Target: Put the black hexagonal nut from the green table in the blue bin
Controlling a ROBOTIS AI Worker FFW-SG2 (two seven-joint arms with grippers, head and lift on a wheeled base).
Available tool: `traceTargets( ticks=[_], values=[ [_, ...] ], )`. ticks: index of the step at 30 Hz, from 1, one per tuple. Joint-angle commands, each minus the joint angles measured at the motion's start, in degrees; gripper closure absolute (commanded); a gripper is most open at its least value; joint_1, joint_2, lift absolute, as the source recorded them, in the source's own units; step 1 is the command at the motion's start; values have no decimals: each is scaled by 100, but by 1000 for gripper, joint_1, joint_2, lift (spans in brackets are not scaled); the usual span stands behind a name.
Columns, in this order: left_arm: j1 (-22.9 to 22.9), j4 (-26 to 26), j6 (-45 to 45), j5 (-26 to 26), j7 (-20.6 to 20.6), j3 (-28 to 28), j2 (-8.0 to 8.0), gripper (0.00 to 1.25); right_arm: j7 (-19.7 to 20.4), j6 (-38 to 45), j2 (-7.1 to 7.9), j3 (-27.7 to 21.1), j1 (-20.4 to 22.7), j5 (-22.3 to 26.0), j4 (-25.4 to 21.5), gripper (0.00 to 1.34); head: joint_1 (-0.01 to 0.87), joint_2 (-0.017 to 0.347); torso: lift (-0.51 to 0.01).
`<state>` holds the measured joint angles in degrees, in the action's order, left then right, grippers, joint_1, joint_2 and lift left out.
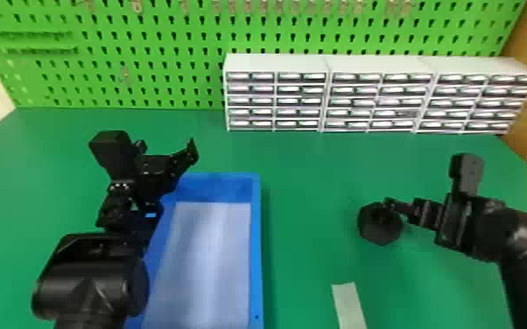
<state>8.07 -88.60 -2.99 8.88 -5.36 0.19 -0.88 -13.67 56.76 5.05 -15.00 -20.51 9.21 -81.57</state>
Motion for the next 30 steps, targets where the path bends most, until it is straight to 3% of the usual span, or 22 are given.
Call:
traceTargets(
  ticks=[1, 14, 22, 30],
  values=[
    [-16, 0, 0, 9, 0, 16, 0, 139, 162, 72, -30, -73, -6, -33, 27, 125, 686, 51, -97],
    [-16, 0, 9, 9, 0, 7, 0, 139, 180, 37, 75, 33, -120, 46, 616, 125, 686, 51, -97],
    [-16, 0, 17, 9, 0, 7, 0, 139, 189, -34, 67, 15, -120, 28, 686, 134, 686, 51, -97],
    [-16, 0, 17, 9, 0, 7, 0, 139, 189, -51, 58, 24, -129, 28, 695, 357, 686, 51, -97]
  ],
)
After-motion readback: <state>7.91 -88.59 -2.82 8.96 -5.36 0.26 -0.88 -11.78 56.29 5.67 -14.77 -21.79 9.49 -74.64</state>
